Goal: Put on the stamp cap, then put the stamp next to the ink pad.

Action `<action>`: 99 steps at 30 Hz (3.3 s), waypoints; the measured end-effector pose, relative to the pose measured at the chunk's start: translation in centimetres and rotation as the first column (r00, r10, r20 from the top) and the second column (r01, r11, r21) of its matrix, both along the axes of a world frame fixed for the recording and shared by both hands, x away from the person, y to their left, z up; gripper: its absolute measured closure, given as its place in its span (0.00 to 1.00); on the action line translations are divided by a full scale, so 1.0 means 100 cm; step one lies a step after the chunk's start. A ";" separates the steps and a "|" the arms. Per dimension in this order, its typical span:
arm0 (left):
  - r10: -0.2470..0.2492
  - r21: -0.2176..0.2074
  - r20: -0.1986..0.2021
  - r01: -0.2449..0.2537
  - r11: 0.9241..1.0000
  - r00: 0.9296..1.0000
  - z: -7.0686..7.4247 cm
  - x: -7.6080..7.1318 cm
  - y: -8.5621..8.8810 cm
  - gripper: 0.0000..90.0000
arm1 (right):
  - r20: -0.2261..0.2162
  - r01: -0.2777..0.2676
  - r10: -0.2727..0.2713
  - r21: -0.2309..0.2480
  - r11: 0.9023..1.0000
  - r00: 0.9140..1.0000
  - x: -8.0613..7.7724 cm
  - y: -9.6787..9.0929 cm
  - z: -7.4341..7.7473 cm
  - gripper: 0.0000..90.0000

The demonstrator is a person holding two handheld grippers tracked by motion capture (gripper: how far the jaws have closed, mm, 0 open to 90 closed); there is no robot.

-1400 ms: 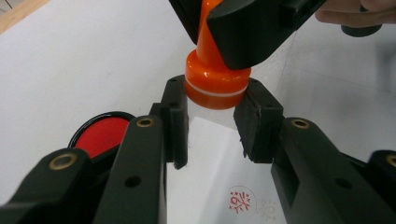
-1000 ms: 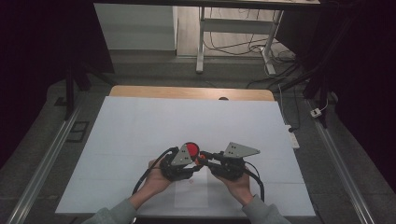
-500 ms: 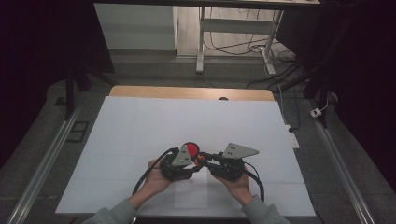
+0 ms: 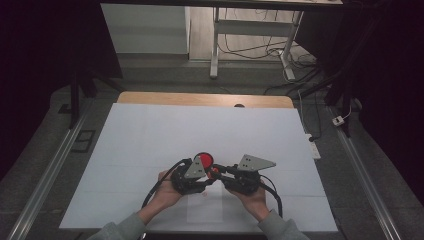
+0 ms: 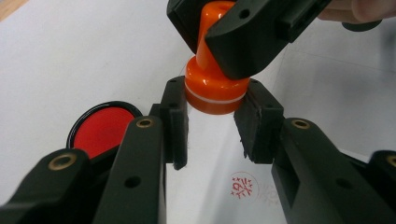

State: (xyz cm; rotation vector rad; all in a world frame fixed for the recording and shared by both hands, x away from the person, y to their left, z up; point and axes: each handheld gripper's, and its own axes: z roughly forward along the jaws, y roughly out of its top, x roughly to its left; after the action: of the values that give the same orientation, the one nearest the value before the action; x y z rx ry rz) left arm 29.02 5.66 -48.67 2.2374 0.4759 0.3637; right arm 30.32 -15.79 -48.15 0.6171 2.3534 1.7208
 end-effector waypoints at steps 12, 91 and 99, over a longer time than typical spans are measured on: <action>0.003 -0.004 0.014 -0.003 1.000 1.000 0.000 0.000 0.001 0.72 | 0.017 0.002 -0.002 -0.014 1.000 1.000 0.000 0.002 0.002 0.81; 0.343 -0.123 -0.088 -0.352 0.928 0.935 -0.024 -0.054 0.149 0.34 | 0.059 0.078 -0.077 -0.017 0.997 0.995 0.010 -0.019 0.012 0.81; 0.344 -0.115 -0.105 -0.355 0.928 0.933 -0.028 -0.055 0.152 0.34 | 0.067 0.099 -0.097 -0.029 0.995 0.993 0.013 -0.020 0.012 0.81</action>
State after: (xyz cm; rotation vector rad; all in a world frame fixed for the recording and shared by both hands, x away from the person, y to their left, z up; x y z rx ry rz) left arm 23.47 20.83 -51.43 2.0411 0.9235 0.4099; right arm 31.60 -17.82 -46.94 0.6490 2.2625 1.6326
